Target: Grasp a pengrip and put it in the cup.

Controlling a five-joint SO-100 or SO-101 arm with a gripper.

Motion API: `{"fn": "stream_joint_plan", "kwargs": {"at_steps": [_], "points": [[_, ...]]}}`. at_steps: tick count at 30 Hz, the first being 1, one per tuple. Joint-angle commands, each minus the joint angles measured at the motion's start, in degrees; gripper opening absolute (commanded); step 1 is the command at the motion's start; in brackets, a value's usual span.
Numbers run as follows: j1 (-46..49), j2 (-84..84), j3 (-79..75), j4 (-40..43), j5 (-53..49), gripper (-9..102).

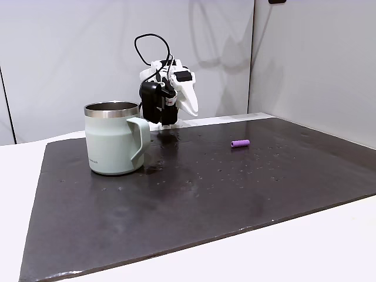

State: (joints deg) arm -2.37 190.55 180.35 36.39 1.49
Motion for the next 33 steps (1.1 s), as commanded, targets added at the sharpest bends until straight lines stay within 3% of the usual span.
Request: {"fn": "stream_joint_plan", "kwargs": {"at_steps": [1, 20, 26, 33], "points": [[-2.0, 0.7, 2.4, -0.1, -1.2, 0], [-3.6, 0.7, 0.7, 2.5, 0.1, 0], [-8.3, -1.3, -11.8, 9.4, 1.8, 0], [-12.3, -29.1, -38.9, 19.2, 9.1, 0]]}}
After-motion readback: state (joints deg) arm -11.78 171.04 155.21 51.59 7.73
